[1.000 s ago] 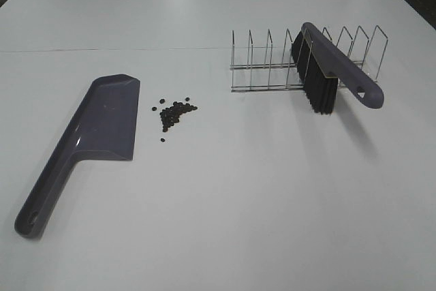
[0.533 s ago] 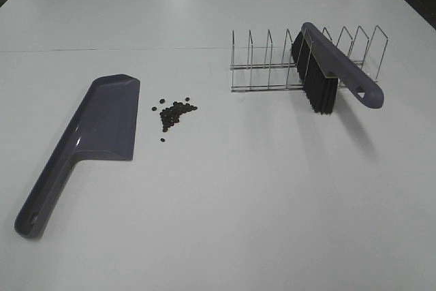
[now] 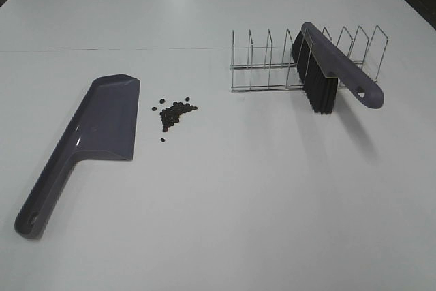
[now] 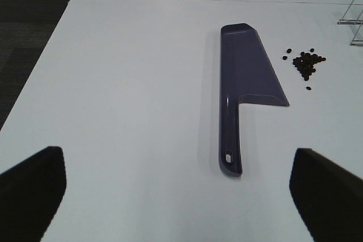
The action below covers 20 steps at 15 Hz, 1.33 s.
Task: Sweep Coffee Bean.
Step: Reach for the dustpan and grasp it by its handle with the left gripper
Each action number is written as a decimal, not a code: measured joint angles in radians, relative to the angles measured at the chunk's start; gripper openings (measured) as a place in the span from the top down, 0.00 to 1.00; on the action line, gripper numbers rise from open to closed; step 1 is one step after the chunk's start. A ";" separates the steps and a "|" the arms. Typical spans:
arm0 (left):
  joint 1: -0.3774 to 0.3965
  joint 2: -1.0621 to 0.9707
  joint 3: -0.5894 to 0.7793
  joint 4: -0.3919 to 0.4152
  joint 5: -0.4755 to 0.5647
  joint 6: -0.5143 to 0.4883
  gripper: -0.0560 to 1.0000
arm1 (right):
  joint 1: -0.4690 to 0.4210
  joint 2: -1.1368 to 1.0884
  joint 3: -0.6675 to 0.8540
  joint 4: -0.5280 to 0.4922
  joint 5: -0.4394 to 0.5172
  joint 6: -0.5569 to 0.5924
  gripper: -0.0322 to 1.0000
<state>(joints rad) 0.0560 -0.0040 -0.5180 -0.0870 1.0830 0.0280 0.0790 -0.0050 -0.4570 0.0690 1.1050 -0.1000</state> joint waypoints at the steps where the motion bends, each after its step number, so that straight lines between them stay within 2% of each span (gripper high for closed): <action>1: 0.000 0.000 0.000 0.000 0.000 0.000 0.01 | 0.000 0.000 0.000 0.000 0.000 0.000 0.04; 20: 0.000 0.000 0.000 0.018 0.000 -0.020 0.02 | 0.000 0.000 0.000 0.000 0.000 0.000 0.04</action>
<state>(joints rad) 0.0560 -0.0040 -0.5180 -0.0690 1.0830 0.0080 0.0790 -0.0050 -0.4570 0.0690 1.1050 -0.1000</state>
